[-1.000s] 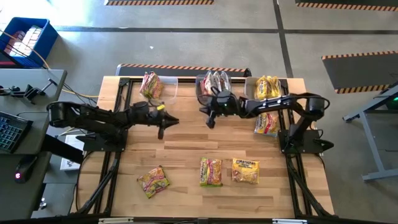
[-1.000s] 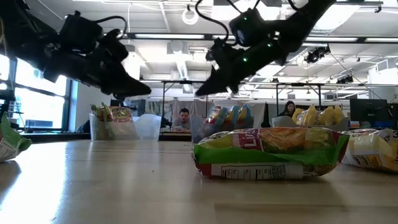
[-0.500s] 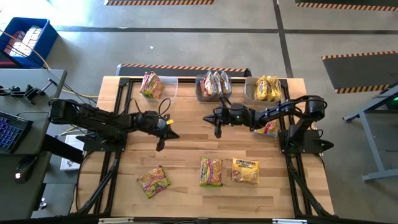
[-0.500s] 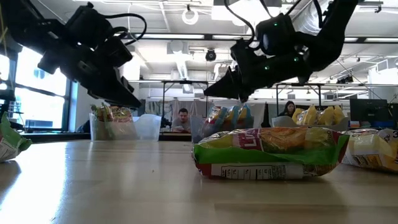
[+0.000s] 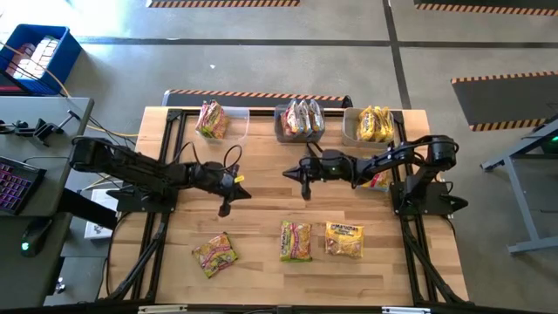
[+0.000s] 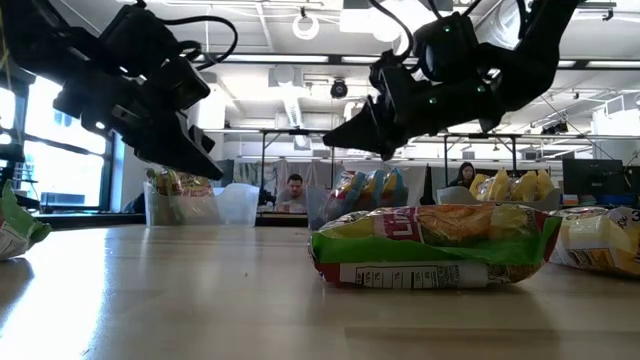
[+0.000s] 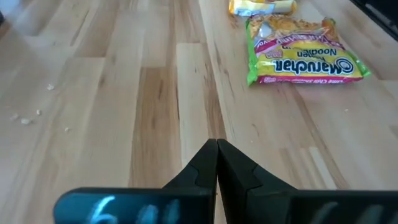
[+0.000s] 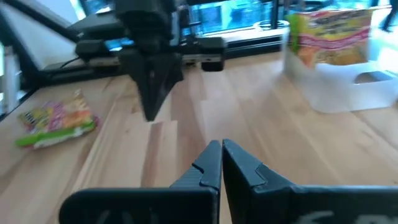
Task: Sort Maruchan noodles
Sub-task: Put the left green noodle pack into the transparent bin
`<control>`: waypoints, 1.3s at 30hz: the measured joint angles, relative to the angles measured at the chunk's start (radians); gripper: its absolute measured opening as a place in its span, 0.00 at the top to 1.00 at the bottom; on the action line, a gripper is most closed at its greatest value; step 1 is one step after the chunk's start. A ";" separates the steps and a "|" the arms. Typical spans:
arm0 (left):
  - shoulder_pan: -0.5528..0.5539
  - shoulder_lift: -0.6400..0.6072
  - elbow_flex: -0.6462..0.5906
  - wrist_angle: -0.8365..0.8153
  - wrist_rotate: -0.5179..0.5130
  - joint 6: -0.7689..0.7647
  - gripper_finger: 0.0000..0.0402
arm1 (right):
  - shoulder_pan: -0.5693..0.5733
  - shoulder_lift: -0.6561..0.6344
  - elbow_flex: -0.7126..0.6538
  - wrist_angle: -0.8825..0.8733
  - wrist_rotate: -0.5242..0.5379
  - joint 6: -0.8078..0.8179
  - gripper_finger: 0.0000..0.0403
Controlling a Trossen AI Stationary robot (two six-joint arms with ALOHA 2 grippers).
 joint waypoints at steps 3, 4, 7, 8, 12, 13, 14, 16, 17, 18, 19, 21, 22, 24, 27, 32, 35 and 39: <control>-0.028 0.000 0.000 0.000 -0.046 -0.071 1.00 | 0.000 0.000 0.000 -0.013 -0.041 -0.017 1.00; -0.037 0.000 0.000 -0.001 -0.059 -0.105 1.00 | 0.000 0.000 0.001 -0.021 -0.044 -0.019 1.00; -0.059 0.000 0.000 0.000 -0.072 -0.166 0.97 | 0.000 0.000 0.001 -0.041 -0.034 -0.019 1.00; -0.066 0.000 0.000 0.000 -0.072 -0.179 0.95 | -0.001 0.000 0.001 -0.048 -0.025 -0.019 1.00; -0.089 0.000 0.000 -0.003 -0.058 -0.207 0.89 | -0.001 0.000 0.001 -0.071 -0.021 -0.019 1.00; -0.095 0.000 0.000 -0.008 -0.036 -0.207 0.87 | 0.001 0.001 0.001 -0.074 -0.021 -0.019 1.00; -0.101 0.000 0.000 -0.021 -0.005 -0.207 0.85 | 0.002 0.001 0.001 -0.078 -0.021 -0.019 1.00; -0.110 0.000 0.000 -0.058 0.075 -0.208 0.81 | 0.008 0.001 0.001 -0.086 -0.021 -0.009 1.00; -0.112 0.000 0.000 -0.080 0.115 -0.211 0.79 | 0.010 0.001 0.001 -0.089 -0.019 -0.002 1.00; -0.115 0.000 0.000 -0.104 0.152 -0.220 0.77 | 0.015 0.001 0.001 -0.091 -0.009 0.002 1.00; -0.119 -0.002 0.000 -0.130 0.182 -0.234 0.75 | 0.020 0.001 0.001 -0.092 0.008 0.007 1.00; -0.132 -0.003 0.013 -0.200 0.231 -0.260 0.72 | 0.029 0.001 0.001 -0.094 0.040 0.002 1.00; -0.143 -0.003 0.025 -0.235 0.249 -0.262 0.71 | 0.033 0.001 0.001 -0.095 0.052 -0.006 1.00; -0.175 -0.003 0.049 -0.297 0.269 -0.261 0.68 | 0.037 0.001 0.001 -0.094 0.064 -0.024 0.99; -0.226 -0.003 0.074 -0.323 0.269 -0.261 0.64 | 0.037 0.001 0.001 -0.095 0.065 -0.026 0.96; -0.296 -0.003 0.105 -0.321 0.189 -0.319 0.60 | 0.037 0.001 0.001 -0.121 0.066 -0.036 0.87; -0.307 -0.003 0.112 -0.321 0.161 -0.400 0.57 | 0.037 0.001 0.002 -0.150 0.066 -0.038 0.81; -0.326 -0.003 0.126 -0.321 0.148 -0.468 0.55 | 0.037 0.001 0.002 -0.173 0.063 -0.051 0.73</control>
